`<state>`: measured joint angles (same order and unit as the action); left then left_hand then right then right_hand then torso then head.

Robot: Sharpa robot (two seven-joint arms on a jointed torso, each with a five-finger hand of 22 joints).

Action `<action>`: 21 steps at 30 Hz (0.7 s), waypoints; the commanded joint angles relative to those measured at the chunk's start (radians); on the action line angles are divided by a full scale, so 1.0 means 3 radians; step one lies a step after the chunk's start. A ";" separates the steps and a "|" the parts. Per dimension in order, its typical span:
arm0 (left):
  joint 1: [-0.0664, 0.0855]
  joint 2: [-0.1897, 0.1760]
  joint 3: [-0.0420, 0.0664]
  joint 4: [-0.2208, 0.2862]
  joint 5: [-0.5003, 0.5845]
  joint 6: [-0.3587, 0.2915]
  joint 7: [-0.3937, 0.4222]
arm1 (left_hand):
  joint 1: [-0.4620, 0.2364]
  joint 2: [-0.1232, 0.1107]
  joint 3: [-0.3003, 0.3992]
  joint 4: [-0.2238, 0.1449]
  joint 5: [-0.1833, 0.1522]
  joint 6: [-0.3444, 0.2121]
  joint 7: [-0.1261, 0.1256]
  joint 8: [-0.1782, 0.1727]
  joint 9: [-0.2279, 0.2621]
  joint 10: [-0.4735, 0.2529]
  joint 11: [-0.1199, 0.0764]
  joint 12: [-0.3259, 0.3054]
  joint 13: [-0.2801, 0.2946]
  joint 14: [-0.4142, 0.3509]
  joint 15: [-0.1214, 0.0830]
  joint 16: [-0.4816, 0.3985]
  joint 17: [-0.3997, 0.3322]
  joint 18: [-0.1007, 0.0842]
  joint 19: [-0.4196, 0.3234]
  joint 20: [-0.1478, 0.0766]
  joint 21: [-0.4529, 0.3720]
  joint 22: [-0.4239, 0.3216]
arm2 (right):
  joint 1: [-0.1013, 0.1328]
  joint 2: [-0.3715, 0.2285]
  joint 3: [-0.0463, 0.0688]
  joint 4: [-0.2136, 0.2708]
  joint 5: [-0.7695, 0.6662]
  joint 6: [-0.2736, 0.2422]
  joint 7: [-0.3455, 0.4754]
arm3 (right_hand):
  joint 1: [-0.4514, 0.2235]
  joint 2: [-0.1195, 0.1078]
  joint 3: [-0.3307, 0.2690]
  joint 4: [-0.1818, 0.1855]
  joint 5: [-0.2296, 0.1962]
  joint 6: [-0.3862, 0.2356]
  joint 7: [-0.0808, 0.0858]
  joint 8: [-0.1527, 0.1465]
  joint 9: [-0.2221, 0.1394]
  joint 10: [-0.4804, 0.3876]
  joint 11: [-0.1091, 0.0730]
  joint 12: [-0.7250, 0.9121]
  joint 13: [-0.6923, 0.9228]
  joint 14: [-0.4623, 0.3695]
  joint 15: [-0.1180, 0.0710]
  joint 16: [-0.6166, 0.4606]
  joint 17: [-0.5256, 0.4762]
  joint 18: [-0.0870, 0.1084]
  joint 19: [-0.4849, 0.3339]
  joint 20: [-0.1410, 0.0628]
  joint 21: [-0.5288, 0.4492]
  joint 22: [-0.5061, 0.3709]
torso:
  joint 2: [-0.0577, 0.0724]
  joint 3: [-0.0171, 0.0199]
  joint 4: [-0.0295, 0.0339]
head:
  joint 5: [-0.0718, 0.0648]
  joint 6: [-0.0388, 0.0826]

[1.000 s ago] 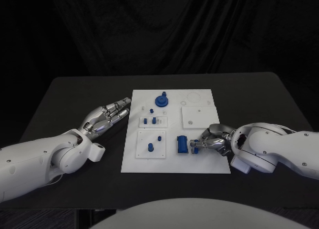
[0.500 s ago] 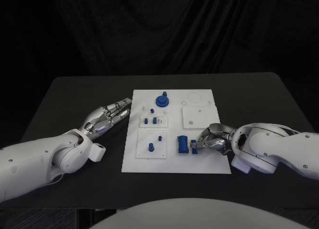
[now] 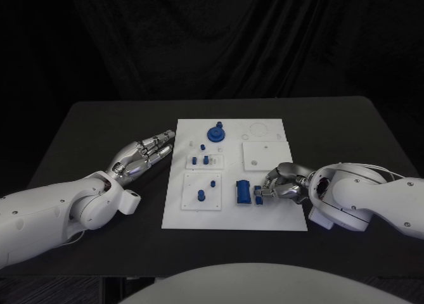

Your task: Assemble the parts on the task board

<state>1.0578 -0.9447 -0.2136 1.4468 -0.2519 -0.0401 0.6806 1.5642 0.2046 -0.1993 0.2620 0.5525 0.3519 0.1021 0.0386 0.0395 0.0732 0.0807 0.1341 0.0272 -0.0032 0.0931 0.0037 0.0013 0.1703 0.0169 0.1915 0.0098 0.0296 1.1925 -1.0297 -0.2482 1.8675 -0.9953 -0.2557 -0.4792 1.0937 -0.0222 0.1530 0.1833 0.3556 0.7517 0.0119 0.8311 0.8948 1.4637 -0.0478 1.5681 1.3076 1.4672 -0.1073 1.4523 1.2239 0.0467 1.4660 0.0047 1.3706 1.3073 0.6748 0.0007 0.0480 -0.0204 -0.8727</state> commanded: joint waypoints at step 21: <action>-0.0010 -0.0029 0.0003 0.0067 -0.0014 -0.0178 0.0435 | 0.0027 -0.0021 0.0016 -0.0008 0.0030 0.0131 -0.0027 0.0026 0.0013 0.0036 -0.0038 0.0071 0.0011 0.0011 -0.0119 -0.0012 -0.0004 0.0028 -0.0010 -0.0082 0.0004 -0.0011 | -0.0010 -0.0300 -0.0001 0.0173 -0.0640 -0.0621 0.0565 | 0.0005 -0.0006 -0.0104 0.0125 -0.0378 -0.0010 -0.0038 0.0222 0.0166 0.0357 -0.0062 0.0009 0.0877 0.0170 -0.0052 0.0015 0.0066 0.0005 0.0130 -0.0049 0.0018 0.0666 | 0.0000 0.0001 -0.0003 | 0.0005 0.0000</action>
<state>1.0565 -0.9539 -0.2136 1.4616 -0.2522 -0.0579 0.6806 1.5709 0.1980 -0.1941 0.2567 0.5593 0.3852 0.0920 0.0426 0.0422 0.0829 0.0710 0.1540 0.0294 0.0011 0.0619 0.0037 0.0017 0.1702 0.0142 0.1703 0.0098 0.0267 1.1913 -1.1147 -0.2487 1.9160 -1.1125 -0.3269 -0.4029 1.0974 -0.0259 0.1212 0.2151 0.2461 0.7443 0.0045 0.8917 0.9435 1.4668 -0.0591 1.5681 1.3073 1.4672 -0.1145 1.4523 1.2427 0.0466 1.4670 -0.0036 1.3707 1.3073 0.6747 0.0008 0.0479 -0.0216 -0.8727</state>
